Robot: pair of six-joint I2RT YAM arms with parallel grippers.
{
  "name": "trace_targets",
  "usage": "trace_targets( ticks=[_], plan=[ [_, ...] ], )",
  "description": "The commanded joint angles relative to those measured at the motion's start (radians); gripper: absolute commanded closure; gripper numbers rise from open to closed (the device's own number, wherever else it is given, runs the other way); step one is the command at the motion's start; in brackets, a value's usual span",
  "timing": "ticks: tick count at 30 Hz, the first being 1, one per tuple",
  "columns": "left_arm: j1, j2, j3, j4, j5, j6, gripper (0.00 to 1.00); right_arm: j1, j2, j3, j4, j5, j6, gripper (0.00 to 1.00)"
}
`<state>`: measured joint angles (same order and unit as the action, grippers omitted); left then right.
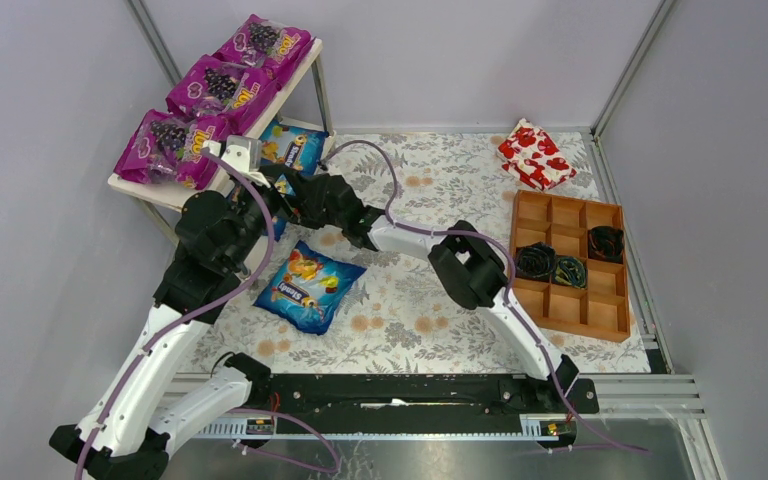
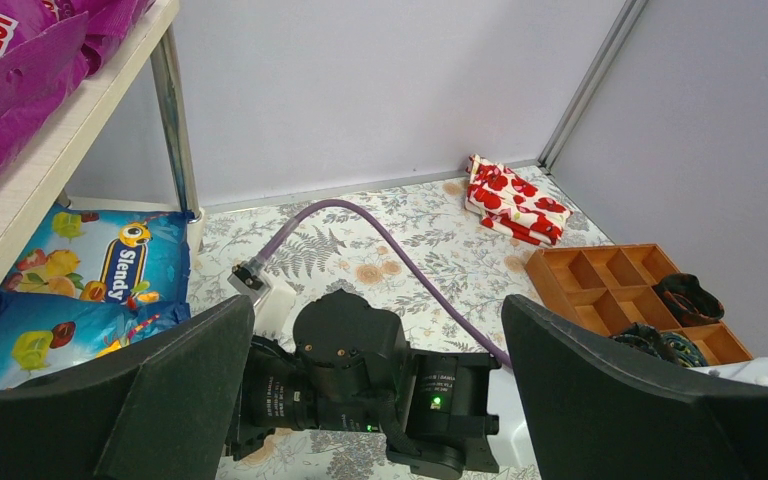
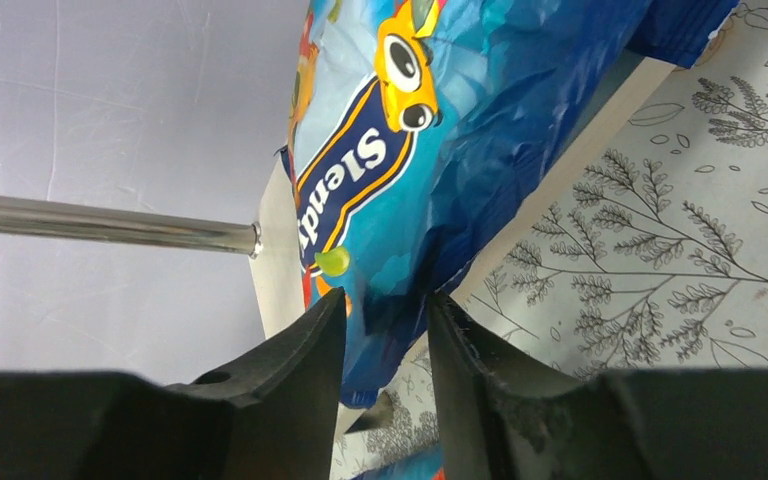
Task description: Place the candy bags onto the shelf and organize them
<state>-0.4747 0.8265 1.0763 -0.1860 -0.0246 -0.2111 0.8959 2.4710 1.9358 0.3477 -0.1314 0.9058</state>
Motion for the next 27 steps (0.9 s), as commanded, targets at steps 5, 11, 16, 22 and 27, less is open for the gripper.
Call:
trace_targets(
  ticks=[5,11,16,22,27],
  plan=[
    [0.015,-0.019,0.006,0.051,0.020,-0.014,0.01,0.017,0.086,0.185,0.008,0.046,0.015,0.67],
    [0.019,-0.025,0.007,0.051,0.020,-0.017,0.01,0.022,0.135,0.288,-0.016,0.158,-0.054,0.92],
    [0.025,-0.027,0.006,0.054,0.041,-0.022,0.01,0.039,0.141,0.301,-0.016,0.309,-0.117,1.00],
    [0.031,-0.029,0.005,0.054,0.053,-0.025,0.01,0.056,0.156,0.325,-0.016,0.435,-0.162,1.00],
    [0.033,-0.027,0.005,0.054,0.052,-0.025,0.01,0.057,0.154,0.316,-0.007,0.431,-0.181,0.86]
  ],
)
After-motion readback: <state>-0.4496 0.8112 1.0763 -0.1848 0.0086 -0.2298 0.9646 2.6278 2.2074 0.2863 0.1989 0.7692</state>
